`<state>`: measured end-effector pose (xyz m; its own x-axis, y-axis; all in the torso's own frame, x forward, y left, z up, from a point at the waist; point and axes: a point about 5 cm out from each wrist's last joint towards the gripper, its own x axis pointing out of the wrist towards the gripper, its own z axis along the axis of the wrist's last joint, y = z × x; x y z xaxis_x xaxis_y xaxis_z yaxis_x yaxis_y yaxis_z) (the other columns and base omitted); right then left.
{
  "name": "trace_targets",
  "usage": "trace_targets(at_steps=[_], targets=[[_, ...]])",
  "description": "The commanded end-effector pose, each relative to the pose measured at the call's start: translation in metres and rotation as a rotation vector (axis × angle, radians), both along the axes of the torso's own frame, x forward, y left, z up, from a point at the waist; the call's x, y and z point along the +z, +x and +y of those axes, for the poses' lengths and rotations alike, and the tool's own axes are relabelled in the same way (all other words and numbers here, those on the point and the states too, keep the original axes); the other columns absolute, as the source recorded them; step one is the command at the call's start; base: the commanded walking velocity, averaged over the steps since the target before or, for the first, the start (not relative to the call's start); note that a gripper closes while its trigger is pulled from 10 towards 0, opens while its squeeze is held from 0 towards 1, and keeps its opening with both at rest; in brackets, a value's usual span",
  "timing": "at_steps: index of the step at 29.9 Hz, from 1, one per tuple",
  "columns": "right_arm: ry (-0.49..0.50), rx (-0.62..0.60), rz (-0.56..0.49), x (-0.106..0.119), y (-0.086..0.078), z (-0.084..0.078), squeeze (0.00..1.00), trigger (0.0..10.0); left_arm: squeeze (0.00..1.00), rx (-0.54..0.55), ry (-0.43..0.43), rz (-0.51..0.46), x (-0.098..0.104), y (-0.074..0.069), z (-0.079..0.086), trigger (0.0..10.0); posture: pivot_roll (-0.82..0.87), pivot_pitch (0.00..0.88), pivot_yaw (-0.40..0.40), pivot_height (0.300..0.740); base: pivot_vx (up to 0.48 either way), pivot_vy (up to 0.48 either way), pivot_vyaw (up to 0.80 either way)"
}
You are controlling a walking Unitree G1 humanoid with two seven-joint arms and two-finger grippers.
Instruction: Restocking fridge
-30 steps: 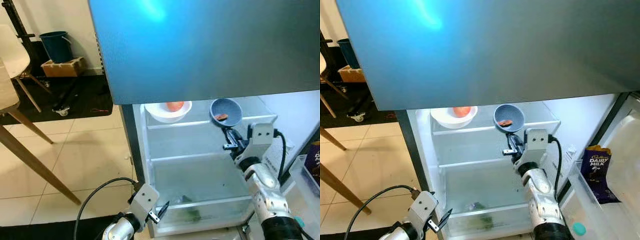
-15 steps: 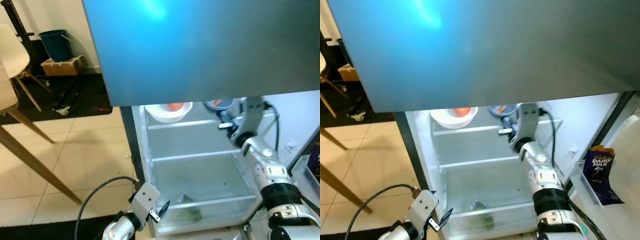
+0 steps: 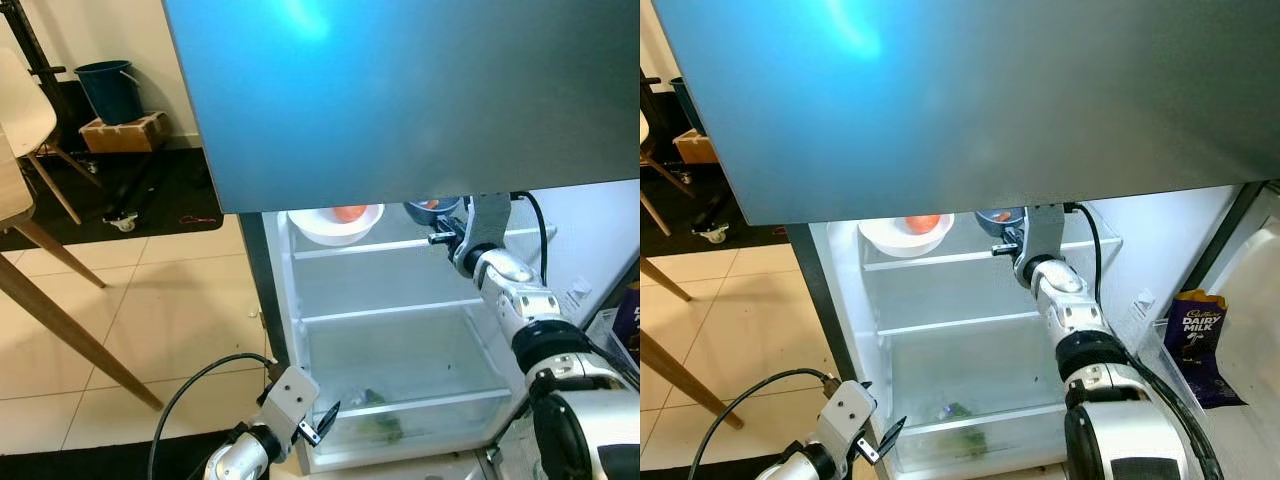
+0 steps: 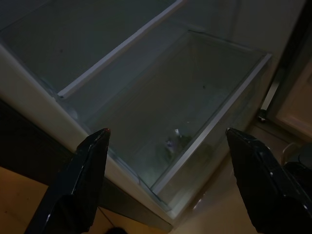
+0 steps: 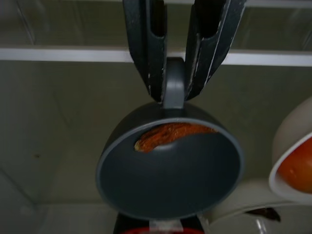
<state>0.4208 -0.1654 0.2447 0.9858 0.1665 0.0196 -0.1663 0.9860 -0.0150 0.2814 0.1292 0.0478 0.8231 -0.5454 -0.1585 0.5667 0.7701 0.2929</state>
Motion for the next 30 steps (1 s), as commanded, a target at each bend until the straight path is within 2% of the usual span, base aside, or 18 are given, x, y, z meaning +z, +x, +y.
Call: trace_targets(at_steps=[1,8,9,10,11,12,13,20,21,22,30], targets=[[-0.025,0.007,0.026,0.001,0.001,0.0,0.0,10.0,0.0,0.006,0.02,0.029,-0.006,-0.005,0.008,10.0,-0.06,0.191,0.018,0.627,0.0,0.0,0.0],[-0.036,0.058,0.068,0.003,0.003,0.005,0.0,10.0,0.0,0.003,0.02,0.03,-0.005,-0.004,0.007,10.0,-0.06,0.193,0.019,0.627,0.0,0.0,0.0],[-0.04,0.065,0.072,0.003,0.003,0.006,0.08,10.0,0.0,0.002,0.02,0.03,-0.005,-0.004,0.006,10.0,-0.06,0.193,0.019,0.627,0.0,0.0,0.0],[-0.043,0.069,0.075,0.002,0.003,0.006,0.08,10.0,0.0,0.001,0.019,0.03,-0.005,-0.004,0.006,10.0,-0.06,0.193,0.019,0.627,0.0,0.0,0.0],[-0.04,0.073,0.077,0.002,0.003,0.006,0.55,10.0,0.0,0.001,0.019,0.031,-0.005,-0.004,0.006,10.0,-0.06,0.192,0.021,0.627,0.0,0.0,0.0],[-0.038,0.075,0.079,0.002,0.003,0.006,0.55,10.0,0.0,0.0,0.019,0.031,-0.005,-0.003,0.006,10.0,-0.06,0.192,0.021,0.627,0.0,0.0,0.0],[-0.04,0.074,0.08,0.002,0.003,0.006,1.0,10.0,0.0,0.0,0.019,0.031,-0.005,-0.003,0.006,10.0,-0.06,0.192,0.022,0.627,0.0,0.0,0.0],[-0.06,0.061,0.073,0.005,0.004,0.003,1.0,10.0,0.0,-0.001,0.022,0.031,-0.005,-0.002,0.005,10.0,-0.06,0.19,0.022,0.627,0.0,0.0,0.0],[-0.064,0.062,0.072,0.005,0.004,0.002,0.06,10.0,0.0,0.0,0.023,0.03,-0.005,-0.002,0.005,10.0,-0.06,0.188,0.021,0.627,0.0,0.0,0.0],[-0.062,0.061,0.069,0.006,0.004,0.002,0.0,10.0,0.0,0.001,0.023,0.03,-0.005,-0.002,0.006,10.0,-0.06,0.186,0.02,0.627,0.0,0.0,0.0],[-0.033,0.071,0.046,0.013,0.003,-0.006,0.0,10.0,0.0,0.005,0.02,0.027,-0.004,-0.002,0.006,10.0,-0.06,0.183,0.014,0.627,0.0,0.0,0.0]])
